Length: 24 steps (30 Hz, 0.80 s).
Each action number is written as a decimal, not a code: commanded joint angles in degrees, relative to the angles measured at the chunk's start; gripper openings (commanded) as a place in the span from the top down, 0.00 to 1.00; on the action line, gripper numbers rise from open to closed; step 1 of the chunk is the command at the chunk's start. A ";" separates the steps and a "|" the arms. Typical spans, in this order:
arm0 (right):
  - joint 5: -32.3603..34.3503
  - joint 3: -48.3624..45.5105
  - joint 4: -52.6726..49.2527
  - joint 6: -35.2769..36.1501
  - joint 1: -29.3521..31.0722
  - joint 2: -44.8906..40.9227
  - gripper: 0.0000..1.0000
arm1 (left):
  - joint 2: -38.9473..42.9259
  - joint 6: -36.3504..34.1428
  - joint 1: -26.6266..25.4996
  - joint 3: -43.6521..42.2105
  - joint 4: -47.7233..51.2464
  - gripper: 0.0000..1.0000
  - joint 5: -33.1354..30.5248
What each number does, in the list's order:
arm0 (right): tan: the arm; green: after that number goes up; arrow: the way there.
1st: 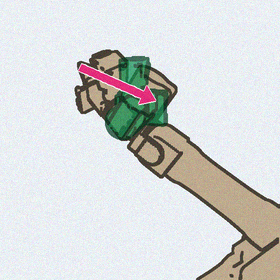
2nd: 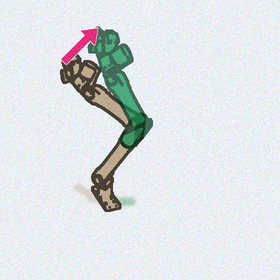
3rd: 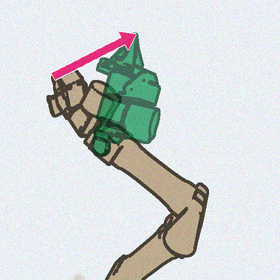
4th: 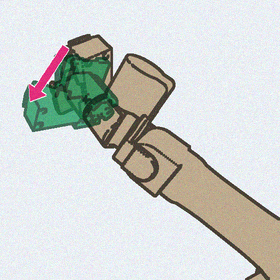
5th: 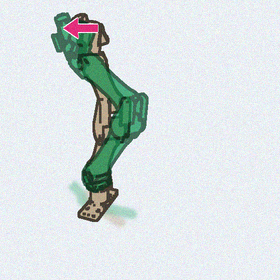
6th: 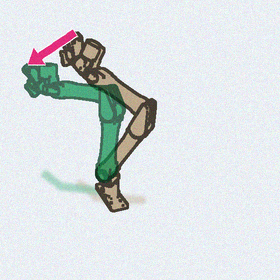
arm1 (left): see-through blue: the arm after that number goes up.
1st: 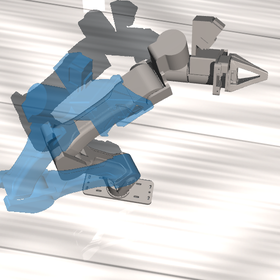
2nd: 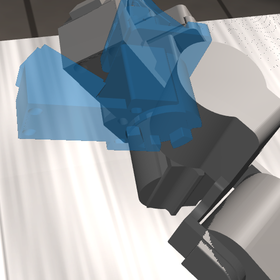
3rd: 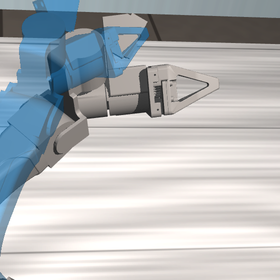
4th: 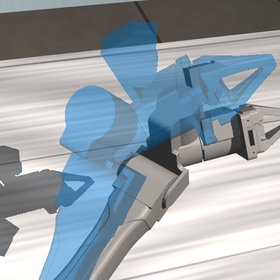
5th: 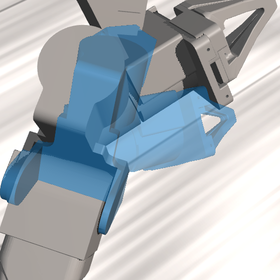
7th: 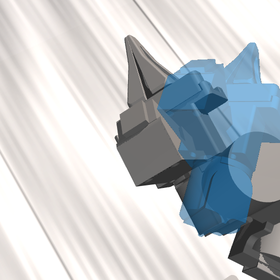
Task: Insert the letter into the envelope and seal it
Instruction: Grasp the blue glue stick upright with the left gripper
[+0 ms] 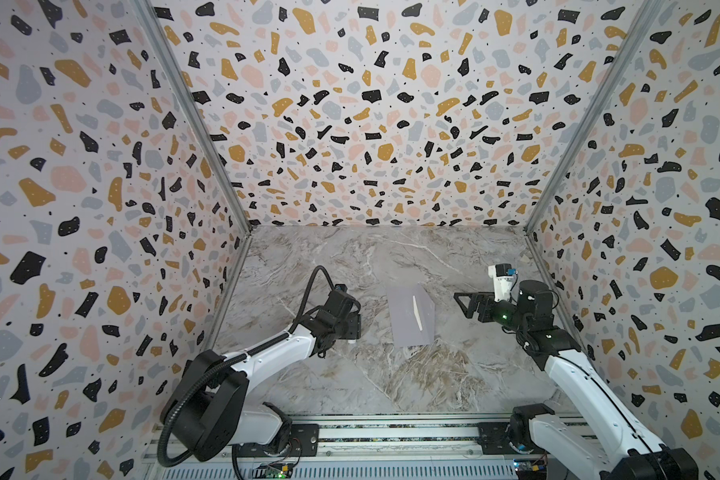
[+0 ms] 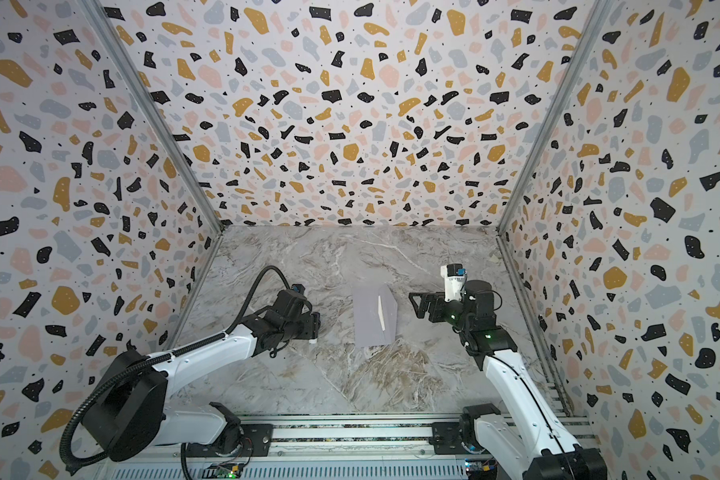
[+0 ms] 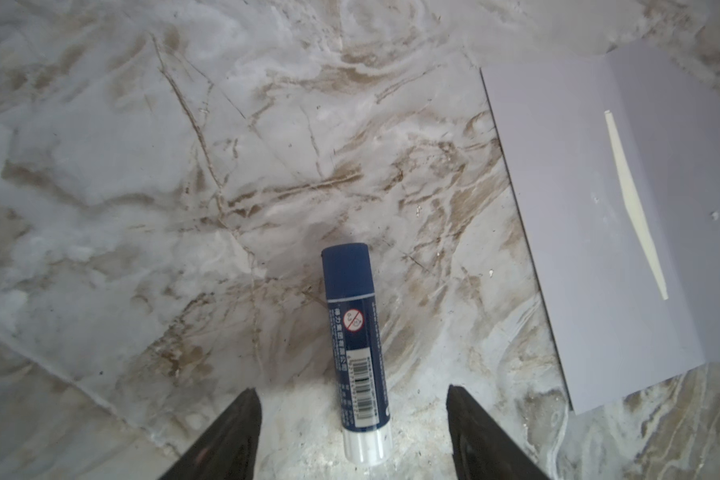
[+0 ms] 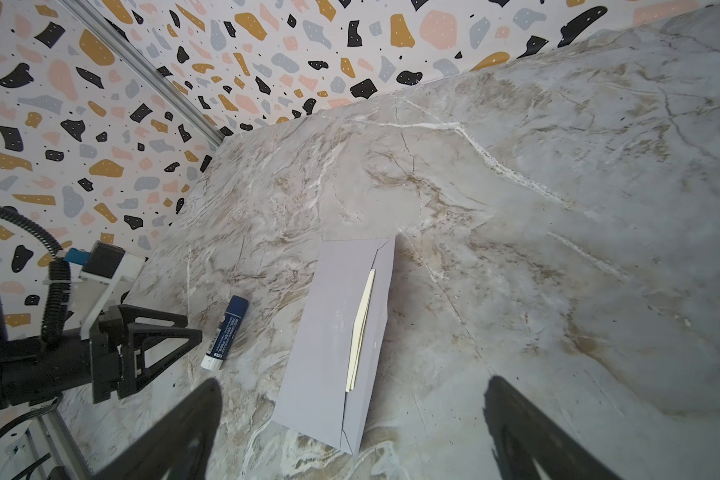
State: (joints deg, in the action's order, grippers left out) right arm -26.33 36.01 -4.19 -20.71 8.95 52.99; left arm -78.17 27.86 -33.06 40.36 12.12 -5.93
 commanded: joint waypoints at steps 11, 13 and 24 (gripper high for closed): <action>-1.77 -0.59 2.17 -0.72 -0.16 0.68 0.01 | -6.69 -0.95 -0.84 2.88 -0.08 0.47 -1.03; -1.91 -0.75 2.35 -0.81 -0.16 0.62 0.01 | -7.57 -0.92 -1.43 3.28 -0.23 0.49 -1.65; -2.06 -1.37 2.57 -0.74 -0.16 0.45 0.01 | -11.98 -1.40 -2.27 4.42 -1.21 0.62 -3.71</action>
State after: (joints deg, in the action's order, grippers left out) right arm -27.75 34.61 -2.52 -21.41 8.95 54.04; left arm -89.58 27.55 -35.11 43.16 11.49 -8.10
